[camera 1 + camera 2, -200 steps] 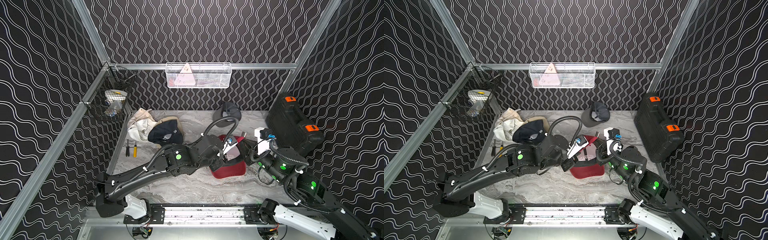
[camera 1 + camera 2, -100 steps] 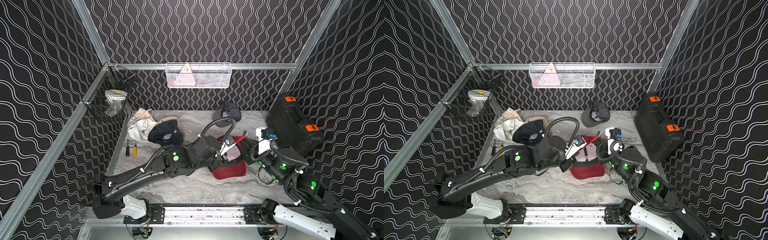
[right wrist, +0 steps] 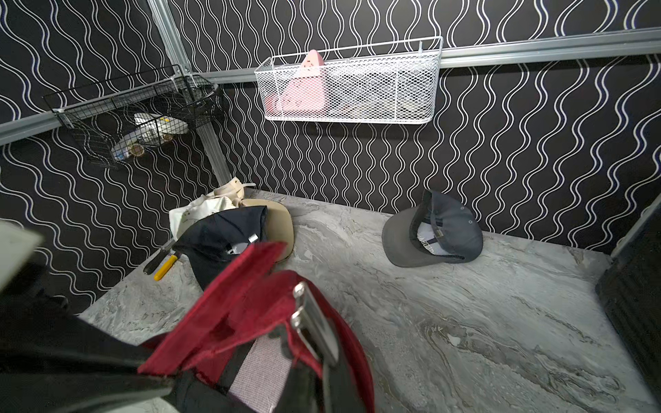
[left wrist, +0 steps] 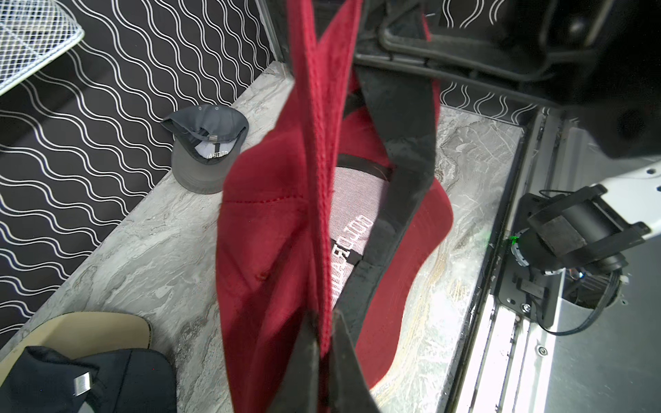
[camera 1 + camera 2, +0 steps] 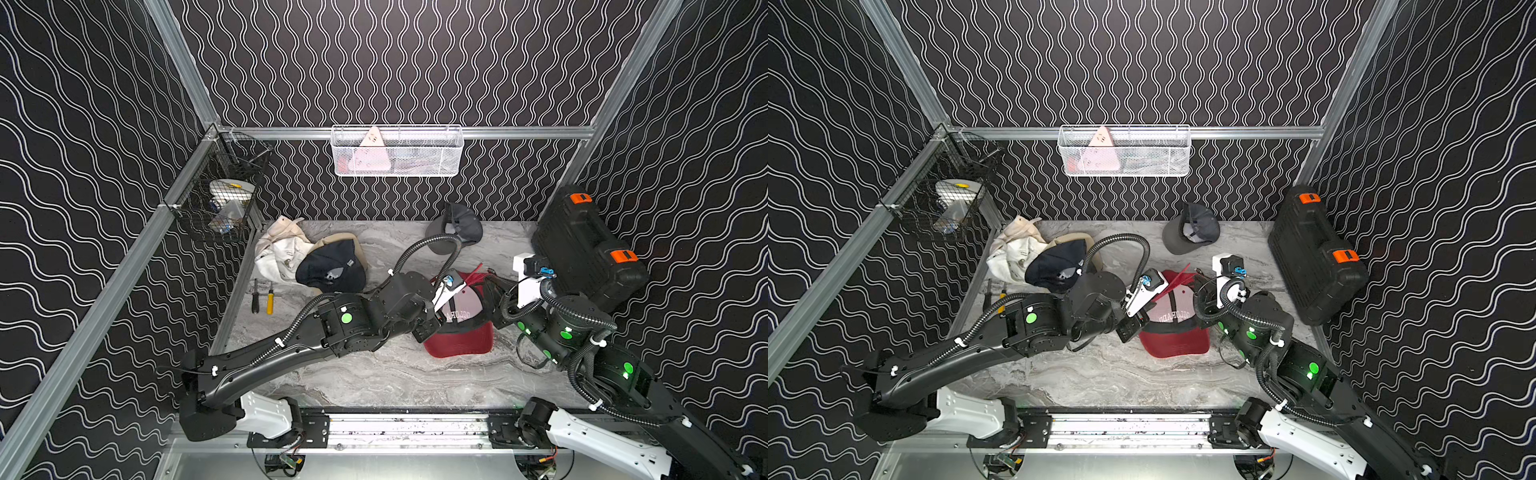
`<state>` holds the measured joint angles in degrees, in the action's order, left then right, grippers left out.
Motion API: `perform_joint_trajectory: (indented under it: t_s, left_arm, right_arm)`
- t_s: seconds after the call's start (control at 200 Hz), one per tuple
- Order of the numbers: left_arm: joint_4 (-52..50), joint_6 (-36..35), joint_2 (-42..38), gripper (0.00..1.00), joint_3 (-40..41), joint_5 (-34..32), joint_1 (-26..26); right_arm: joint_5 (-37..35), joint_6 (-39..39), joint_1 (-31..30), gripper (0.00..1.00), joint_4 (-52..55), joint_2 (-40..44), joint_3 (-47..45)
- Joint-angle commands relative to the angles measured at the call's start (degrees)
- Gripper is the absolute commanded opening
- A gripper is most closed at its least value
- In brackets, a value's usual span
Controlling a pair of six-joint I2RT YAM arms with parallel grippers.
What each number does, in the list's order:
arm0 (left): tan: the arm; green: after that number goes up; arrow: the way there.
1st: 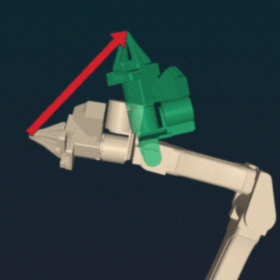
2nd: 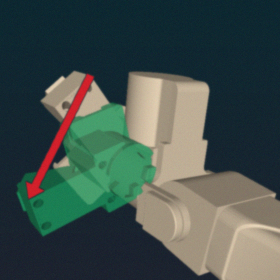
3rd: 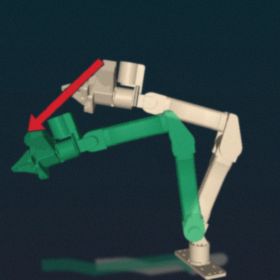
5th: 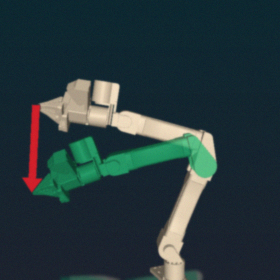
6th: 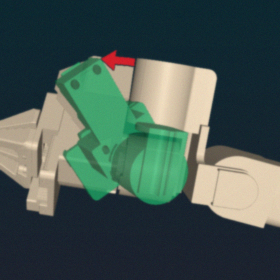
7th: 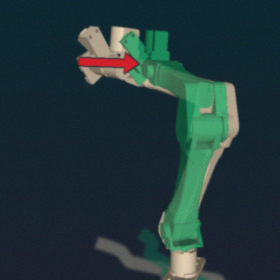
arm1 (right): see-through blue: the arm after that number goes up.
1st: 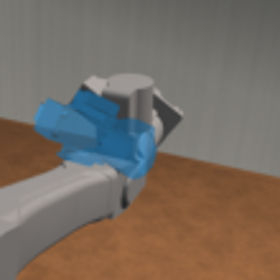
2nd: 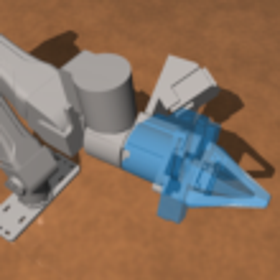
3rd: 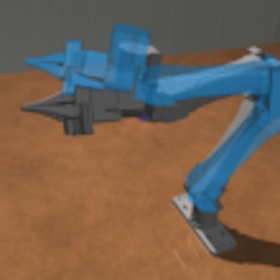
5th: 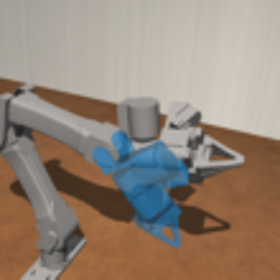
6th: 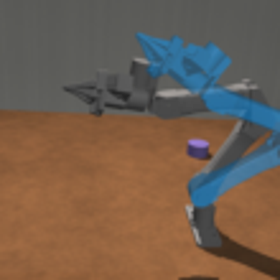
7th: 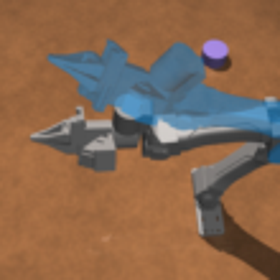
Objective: Open the adjustable buckle of the baseball cap
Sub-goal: Pull the adjustable strap on the baseball cap.
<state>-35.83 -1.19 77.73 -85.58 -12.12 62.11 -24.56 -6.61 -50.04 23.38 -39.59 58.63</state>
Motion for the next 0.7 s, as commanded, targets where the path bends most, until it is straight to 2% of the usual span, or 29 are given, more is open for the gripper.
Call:
perform_joint_trajectory:
  t_s: [0.0,0.29,0.695]
  left_arm:
    - [-1.25,2.09,-1.67,0.00,1.62,3.04,-2.09]
    - [3.35,4.04,-3.16,0.00,3.53,5.34,-5.39]
    - [10.05,6.77,-1.21,0.00,9.79,9.57,-9.63]
  right_arm:
    - [-3.86,-1.98,0.03,0.02,-2.34,-0.19,-0.01]
    - [1.96,-5.01,0.04,0.06,-0.79,-2.46,-4.10]
    - [3.27,-8.24,0.08,0.27,-0.04,-4.48,-9.67]
